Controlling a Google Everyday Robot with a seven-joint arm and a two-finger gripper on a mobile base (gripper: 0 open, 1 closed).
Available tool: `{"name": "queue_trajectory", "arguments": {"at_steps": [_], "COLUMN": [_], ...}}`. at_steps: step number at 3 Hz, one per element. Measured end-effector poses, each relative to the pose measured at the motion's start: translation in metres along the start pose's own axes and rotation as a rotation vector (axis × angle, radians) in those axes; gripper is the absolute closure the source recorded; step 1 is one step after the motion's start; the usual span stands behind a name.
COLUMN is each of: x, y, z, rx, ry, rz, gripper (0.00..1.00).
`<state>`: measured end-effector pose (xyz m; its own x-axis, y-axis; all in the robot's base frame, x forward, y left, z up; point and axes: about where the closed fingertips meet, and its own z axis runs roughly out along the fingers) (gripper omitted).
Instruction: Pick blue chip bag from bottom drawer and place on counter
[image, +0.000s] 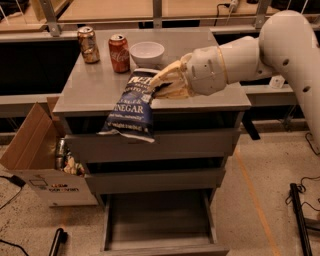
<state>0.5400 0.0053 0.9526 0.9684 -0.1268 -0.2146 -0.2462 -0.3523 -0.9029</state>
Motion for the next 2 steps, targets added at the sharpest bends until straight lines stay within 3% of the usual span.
{"name": "queue_trajectory", "arguments": {"at_steps": [2], "x": [0.071], "y": [-0.029], "z": [-0.026], "rx": [0.198], "ry": [0.244], "rz": [0.087], "gripper": [1.00]}}
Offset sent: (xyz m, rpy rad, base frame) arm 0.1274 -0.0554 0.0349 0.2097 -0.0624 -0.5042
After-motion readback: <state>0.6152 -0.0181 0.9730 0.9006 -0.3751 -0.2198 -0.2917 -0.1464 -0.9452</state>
